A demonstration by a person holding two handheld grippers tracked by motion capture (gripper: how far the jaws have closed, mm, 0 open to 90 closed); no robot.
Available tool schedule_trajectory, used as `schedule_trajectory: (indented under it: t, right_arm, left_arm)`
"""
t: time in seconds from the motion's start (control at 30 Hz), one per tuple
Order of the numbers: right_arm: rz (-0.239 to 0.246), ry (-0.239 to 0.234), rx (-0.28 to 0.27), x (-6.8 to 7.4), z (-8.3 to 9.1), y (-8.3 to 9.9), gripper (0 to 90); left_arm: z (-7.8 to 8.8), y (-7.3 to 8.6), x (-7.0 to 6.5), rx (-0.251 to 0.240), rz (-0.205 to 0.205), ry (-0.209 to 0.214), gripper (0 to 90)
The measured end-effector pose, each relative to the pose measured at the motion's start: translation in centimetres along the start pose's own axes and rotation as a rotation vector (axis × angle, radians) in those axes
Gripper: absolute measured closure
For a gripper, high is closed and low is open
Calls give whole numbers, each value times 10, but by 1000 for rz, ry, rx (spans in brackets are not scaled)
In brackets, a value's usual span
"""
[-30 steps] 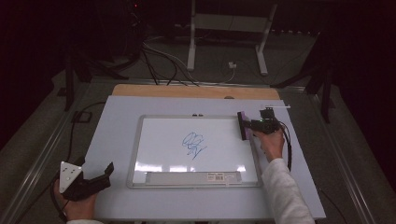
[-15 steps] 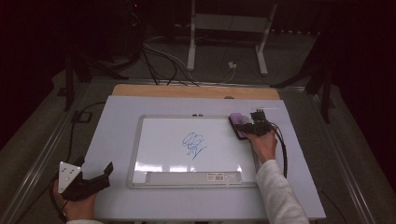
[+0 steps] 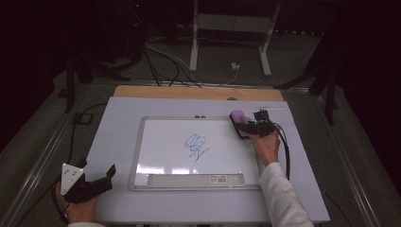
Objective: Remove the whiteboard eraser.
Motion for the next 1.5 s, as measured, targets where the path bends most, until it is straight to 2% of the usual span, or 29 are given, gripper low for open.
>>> schedule_trajectory:
  t: [0.27,0.3,0.53,0.67,1.2,1.5]
  right_arm:
    - [44,-24,-30,19,9,-10,407]
    - [45,-38,-37,24,10,-11,407]
    - [57,-58,-43,34,12,-12,407]
    - [79,-74,-43,43,13,-12,407]
    - [188,-120,-56,84,16,-7,407]
    - [254,-140,-32,105,11,4,407]
  left_arm:
    - [-1,0,2,-1,6,4,6]
    - [-1,0,2,-4,6,3,6]
    - [-5,-2,-4,6,-15,14,6]
    - [-5,-2,-2,3,-5,9,6]
    - [-5,-3,-2,-1,-10,9,6]
    - [-5,-4,-3,-2,-15,10,6]
Point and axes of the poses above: each handheld gripper's, and its own axes: z roughly backward along the jaws, y roughly out of its underside, x roughly to its left, the point moved 4 cm from there along -z, roughly forward along the jaws, and after that the axes turned 8 degrees about y, right-handed, at the moved point
